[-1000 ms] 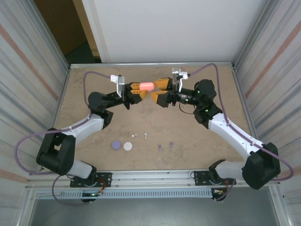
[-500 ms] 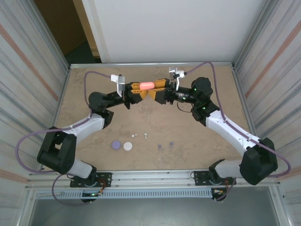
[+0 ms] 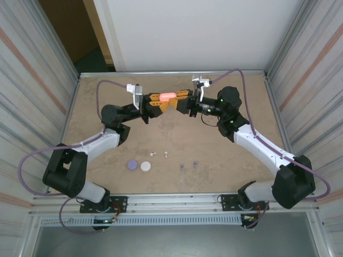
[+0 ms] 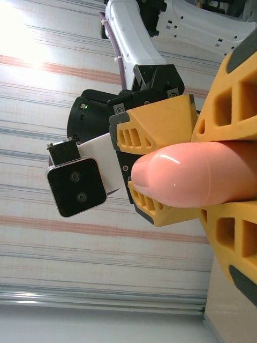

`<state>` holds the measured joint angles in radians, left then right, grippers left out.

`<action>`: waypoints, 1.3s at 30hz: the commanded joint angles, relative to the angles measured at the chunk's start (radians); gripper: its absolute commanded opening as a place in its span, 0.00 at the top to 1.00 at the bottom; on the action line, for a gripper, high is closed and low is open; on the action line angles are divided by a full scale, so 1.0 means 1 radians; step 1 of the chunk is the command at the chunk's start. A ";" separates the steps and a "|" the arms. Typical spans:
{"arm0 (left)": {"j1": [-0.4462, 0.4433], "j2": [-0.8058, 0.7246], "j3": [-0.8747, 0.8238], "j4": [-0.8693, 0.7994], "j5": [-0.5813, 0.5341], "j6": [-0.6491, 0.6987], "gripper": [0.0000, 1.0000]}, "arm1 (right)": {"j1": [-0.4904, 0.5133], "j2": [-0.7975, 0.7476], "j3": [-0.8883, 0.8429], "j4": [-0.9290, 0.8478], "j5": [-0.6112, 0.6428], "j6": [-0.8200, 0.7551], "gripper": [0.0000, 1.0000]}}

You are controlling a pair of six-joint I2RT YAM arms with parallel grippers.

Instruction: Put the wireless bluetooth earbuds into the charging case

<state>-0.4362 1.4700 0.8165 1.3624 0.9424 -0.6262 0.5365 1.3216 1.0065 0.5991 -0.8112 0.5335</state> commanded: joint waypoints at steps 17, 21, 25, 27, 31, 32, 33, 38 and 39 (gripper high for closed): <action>0.022 -0.053 -0.051 -0.014 -0.074 0.104 0.35 | -0.041 -0.073 -0.063 -0.047 0.103 0.007 0.82; 0.030 -0.110 -0.082 -0.098 -0.115 0.171 0.32 | -0.060 -0.081 -0.093 -0.070 0.138 0.015 0.82; 0.031 -0.188 -0.101 -0.244 -0.145 0.276 0.30 | -0.086 -0.068 -0.107 -0.101 0.157 0.045 0.82; 0.032 -0.229 -0.114 -0.307 -0.171 0.323 0.29 | -0.094 -0.054 -0.094 -0.155 0.165 0.045 0.82; 0.031 -0.310 -0.146 -0.422 -0.302 0.392 0.29 | -0.096 -0.003 -0.068 -0.226 0.181 0.046 0.82; 0.031 -0.326 -0.156 -0.433 -0.337 0.401 0.29 | -0.094 0.012 -0.065 -0.239 0.189 0.049 0.82; 0.032 -0.344 -0.168 -0.439 -0.373 0.406 0.28 | -0.091 0.030 -0.054 -0.259 0.200 0.052 0.82; 0.031 -0.408 -0.196 -0.485 -0.466 0.436 0.26 | -0.069 0.164 0.019 -0.319 0.224 0.075 0.82; 0.031 -0.416 -0.195 -0.503 -0.473 0.445 0.26 | -0.065 0.197 0.033 -0.314 0.218 0.085 0.82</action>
<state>-0.4091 1.0889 0.6273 0.9134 0.5526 -0.2390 0.4564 1.4673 0.9859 0.3176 -0.6064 0.5808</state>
